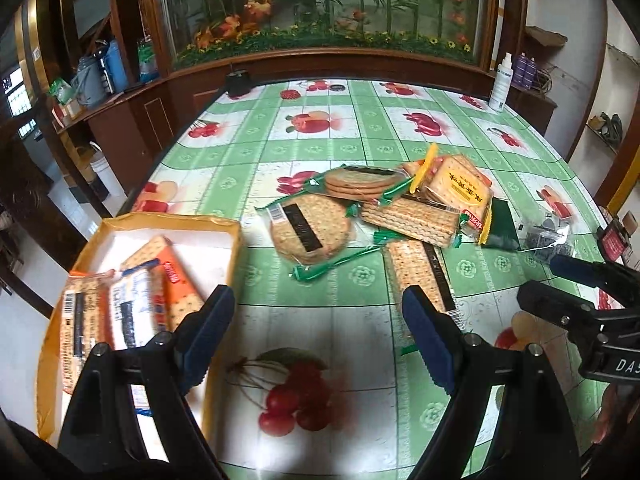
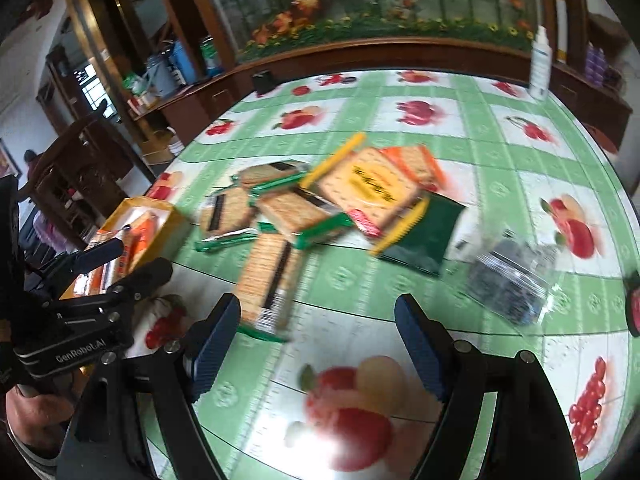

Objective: Organize snacks
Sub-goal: 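Grasp the long green-ended cracker pack with the left gripper, then grasp another green-ended cracker pack with the right gripper while the left holds its pack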

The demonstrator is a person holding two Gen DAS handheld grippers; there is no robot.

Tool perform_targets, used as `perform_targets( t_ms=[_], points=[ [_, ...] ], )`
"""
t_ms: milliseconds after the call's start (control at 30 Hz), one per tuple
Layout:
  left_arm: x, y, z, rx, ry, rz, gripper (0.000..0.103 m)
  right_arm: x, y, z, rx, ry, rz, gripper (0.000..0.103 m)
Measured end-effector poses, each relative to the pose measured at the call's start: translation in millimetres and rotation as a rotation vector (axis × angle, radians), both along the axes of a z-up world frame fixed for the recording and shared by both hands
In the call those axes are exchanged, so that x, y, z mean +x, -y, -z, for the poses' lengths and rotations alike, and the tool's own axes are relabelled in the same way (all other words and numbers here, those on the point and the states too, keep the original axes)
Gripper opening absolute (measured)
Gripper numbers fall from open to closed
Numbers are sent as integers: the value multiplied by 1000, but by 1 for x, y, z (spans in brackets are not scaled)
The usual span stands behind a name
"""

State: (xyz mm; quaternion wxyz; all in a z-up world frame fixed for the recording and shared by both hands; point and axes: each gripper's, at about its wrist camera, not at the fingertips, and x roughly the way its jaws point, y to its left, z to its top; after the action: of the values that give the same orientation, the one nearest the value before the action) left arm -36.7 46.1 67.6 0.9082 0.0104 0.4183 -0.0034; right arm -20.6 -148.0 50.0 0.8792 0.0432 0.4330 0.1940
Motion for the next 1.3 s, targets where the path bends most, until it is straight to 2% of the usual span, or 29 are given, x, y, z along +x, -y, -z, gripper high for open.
perform_targets(
  t_ms=[500,700,1000,1033,1100,1133,1200,1300],
  points=[
    [29,41,22,-91,-128,73,86,6,31,12,28,-34,42,80],
    [47,65,39,-75,-181,96,86,8,40,15,37,-41,52,80],
    [58,66,53,-73,-183,74,86,15,47,16,37,-49,59,80],
    [59,66,53,-68,-181,77,85,17,48,16,42,-50,61,80],
    [60,66,55,-60,-185,92,67,20,47,14,53,-49,59,80],
    [60,65,56,-57,-185,94,64,21,45,12,54,-46,51,80],
    [59,64,55,-51,-176,99,49,25,38,6,49,-28,28,80],
    [58,59,54,-64,-176,106,49,34,27,-5,39,14,-9,80]
  ],
)
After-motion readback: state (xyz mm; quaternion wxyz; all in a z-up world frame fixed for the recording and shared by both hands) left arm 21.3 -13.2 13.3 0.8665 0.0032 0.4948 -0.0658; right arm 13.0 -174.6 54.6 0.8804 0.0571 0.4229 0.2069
